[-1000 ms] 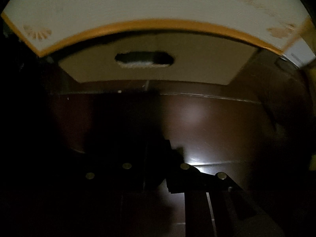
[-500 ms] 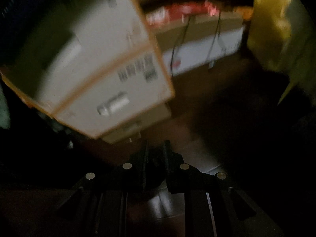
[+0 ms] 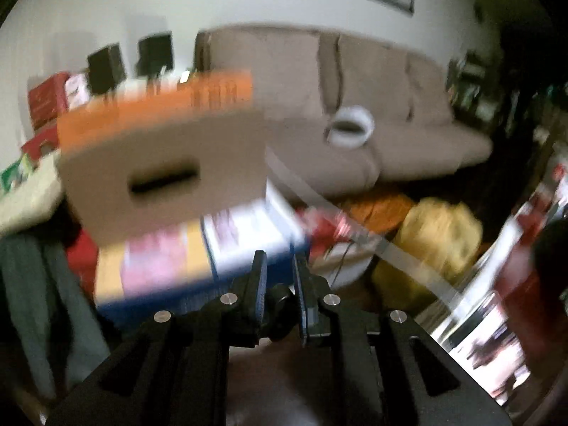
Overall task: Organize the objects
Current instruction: 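Carry the white earphone cable with the left tool over the orange box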
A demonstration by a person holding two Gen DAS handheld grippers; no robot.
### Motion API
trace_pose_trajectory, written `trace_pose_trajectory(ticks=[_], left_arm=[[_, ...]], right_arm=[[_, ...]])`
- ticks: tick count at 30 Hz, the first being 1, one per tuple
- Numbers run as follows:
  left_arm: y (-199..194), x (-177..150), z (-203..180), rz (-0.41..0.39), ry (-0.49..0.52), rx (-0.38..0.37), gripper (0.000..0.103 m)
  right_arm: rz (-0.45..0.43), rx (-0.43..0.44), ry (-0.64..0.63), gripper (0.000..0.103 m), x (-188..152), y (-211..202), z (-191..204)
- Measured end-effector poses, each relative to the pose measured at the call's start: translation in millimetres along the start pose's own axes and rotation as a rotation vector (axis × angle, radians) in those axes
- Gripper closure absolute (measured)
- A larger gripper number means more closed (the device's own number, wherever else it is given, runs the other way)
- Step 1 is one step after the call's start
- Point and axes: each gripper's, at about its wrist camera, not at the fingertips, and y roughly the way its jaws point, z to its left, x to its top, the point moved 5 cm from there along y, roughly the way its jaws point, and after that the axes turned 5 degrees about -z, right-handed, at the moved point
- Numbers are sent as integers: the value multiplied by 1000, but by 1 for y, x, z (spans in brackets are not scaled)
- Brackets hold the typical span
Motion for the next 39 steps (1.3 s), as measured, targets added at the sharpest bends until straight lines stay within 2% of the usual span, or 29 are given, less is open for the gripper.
trace_pose_trajectory(ticks=[3, 9, 11, 14, 18, 21, 25, 29, 32, 35, 39], left_arm=[[4, 0, 23, 5, -37, -6, 94], [15, -6, 57, 63, -115, -35, 94], [16, -8, 64, 72, -117, -36, 94], [12, -6, 75, 60, -112, -18, 94], [7, -4, 83, 26, -75, 42, 94], [9, -4, 87, 14, -27, 96, 94], [14, -7, 89, 24, -25, 136, 94], [28, -17, 67, 70, 0, 110, 94], [39, -24, 39, 121, 34, 64, 94], [45, -23, 11, 164, 20, -16, 94], [44, -17, -21, 144, 72, -41, 94]], right_arm=[[-83, 7, 17, 90, 59, -17, 28], [-324, 60, 30, 89, 171, -60, 110], [-388, 64, 43, 89, 199, -67, 130], [-447, 103, 77, 89, 220, -65, 155], [-464, 153, 98, 89, 230, -50, 183], [-419, 203, 87, 89, 218, -29, 199], [-338, 225, 39, 89, 198, 10, 210], [-281, 282, 64, 89, 194, 31, 208], [-249, 275, 55, 89, 189, 44, 203], [-212, 252, 82, 89, 179, 59, 190], [-172, 237, 121, 89, 174, 71, 175]])
